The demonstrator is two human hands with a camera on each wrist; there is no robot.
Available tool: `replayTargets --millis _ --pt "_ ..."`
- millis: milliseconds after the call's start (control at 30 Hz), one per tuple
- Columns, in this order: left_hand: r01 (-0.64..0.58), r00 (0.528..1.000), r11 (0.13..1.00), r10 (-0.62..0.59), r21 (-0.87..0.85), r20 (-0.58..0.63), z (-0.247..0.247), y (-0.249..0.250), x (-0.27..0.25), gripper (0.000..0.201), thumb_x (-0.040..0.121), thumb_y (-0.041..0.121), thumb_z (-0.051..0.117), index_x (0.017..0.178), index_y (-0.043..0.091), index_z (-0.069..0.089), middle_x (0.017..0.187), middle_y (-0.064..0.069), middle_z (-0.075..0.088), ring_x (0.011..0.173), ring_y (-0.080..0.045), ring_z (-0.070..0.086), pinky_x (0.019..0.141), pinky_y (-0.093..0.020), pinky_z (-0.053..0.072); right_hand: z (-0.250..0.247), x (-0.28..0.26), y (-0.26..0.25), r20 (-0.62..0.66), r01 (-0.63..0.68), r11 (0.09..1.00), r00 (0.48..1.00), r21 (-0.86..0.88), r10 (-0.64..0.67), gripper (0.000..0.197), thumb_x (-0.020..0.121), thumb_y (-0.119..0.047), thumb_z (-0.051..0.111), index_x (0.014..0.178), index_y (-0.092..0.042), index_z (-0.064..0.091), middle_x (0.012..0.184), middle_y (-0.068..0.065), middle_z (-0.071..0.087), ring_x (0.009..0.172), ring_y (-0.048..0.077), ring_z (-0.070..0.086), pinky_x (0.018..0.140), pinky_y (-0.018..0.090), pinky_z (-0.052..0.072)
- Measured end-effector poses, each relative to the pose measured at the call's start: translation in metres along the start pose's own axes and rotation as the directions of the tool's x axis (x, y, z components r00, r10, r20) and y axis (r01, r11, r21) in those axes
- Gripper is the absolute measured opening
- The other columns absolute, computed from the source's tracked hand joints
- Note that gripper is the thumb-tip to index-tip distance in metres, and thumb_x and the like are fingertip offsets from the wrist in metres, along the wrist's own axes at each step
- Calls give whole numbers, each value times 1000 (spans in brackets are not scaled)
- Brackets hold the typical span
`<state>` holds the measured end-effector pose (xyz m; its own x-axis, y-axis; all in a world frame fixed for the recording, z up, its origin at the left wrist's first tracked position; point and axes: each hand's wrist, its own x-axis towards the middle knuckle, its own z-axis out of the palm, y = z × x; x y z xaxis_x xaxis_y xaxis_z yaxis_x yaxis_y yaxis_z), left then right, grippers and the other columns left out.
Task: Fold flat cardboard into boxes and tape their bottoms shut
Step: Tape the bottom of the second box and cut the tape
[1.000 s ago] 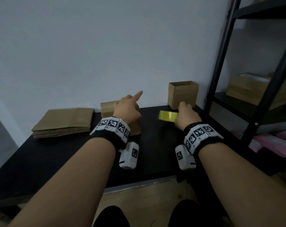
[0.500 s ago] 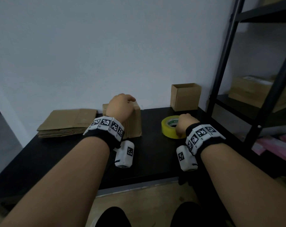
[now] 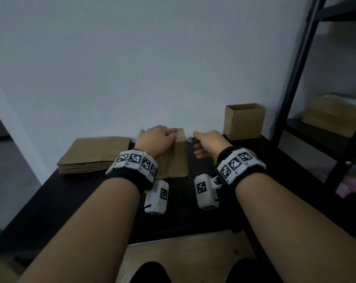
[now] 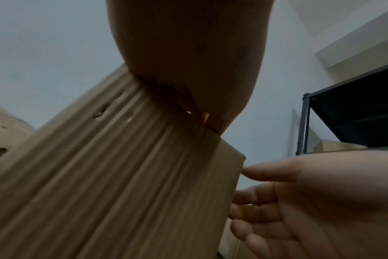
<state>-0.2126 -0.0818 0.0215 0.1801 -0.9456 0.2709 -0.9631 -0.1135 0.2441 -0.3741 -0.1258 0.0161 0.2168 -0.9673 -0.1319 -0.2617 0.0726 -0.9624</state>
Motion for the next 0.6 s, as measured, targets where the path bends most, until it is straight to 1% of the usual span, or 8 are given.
replayTargets --millis 67,133,200,233,333,500,567,600 --pt "-13 1000 1000 13 3 0 2 -1 0 42 98 45 31 136 41 49 146 5 45 133 -19 42 112 -45 28 7 4 3 17 -20 1000 1000 20 20 36 99 -30 53 112 3 58 82 9 60 65 21 61 62 32 56" --pt "-13 1000 1000 13 16 -7 3 0 -1 43 98 44 30 137 42 47 148 6 43 134 -18 39 113 -44 25 13 9 6 18 -21 999 1000 33 21 28 98 -26 55 97 1 59 78 10 59 61 21 59 56 30 54" --pt "-3 1000 1000 3 24 -15 5 0 -1 43 98 44 29 138 43 45 149 7 41 136 -17 37 113 -43 21 17 12 6 15 -11 999 1000 34 11 24 97 -19 54 79 -3 57 72 10 57 56 21 56 52 30 51" --pt "-1 1000 1000 1 27 -19 6 0 -2 42 99 44 28 138 43 45 149 7 40 136 -16 36 113 -44 20 19 14 5 12 -9 1000 1000 28 9 25 97 -17 54 76 -4 56 70 9 56 55 21 55 50 30 49" --pt "-7 999 999 8 34 -40 8 1 -3 42 99 43 27 138 44 44 149 7 41 137 -14 35 114 -44 18 23 17 4 16 -43 998 999 -38 44 26 98 -17 50 76 -4 56 68 10 54 55 23 55 46 30 48" --pt "-12 998 999 15 42 -61 9 3 -5 42 99 41 27 138 44 44 149 7 41 137 -14 36 114 -44 19 32 19 -2 31 -152 980 987 -131 157 28 99 -15 38 78 -3 51 71 16 52 54 27 52 47 34 49" --pt "-11 999 999 13 43 -51 8 4 -6 43 99 40 27 138 44 44 149 6 40 137 -14 35 114 -45 17 30 22 -2 40 -182 969 981 -166 191 28 100 -16 39 79 -1 51 74 18 54 56 29 54 46 35 50" --pt "-11 999 999 13 42 -48 8 5 -6 43 99 40 26 138 44 43 150 6 40 137 -14 35 114 -46 17 29 21 -1 68 -216 963 971 -161 229 30 100 -19 41 81 0 52 76 18 55 58 29 55 43 34 51"
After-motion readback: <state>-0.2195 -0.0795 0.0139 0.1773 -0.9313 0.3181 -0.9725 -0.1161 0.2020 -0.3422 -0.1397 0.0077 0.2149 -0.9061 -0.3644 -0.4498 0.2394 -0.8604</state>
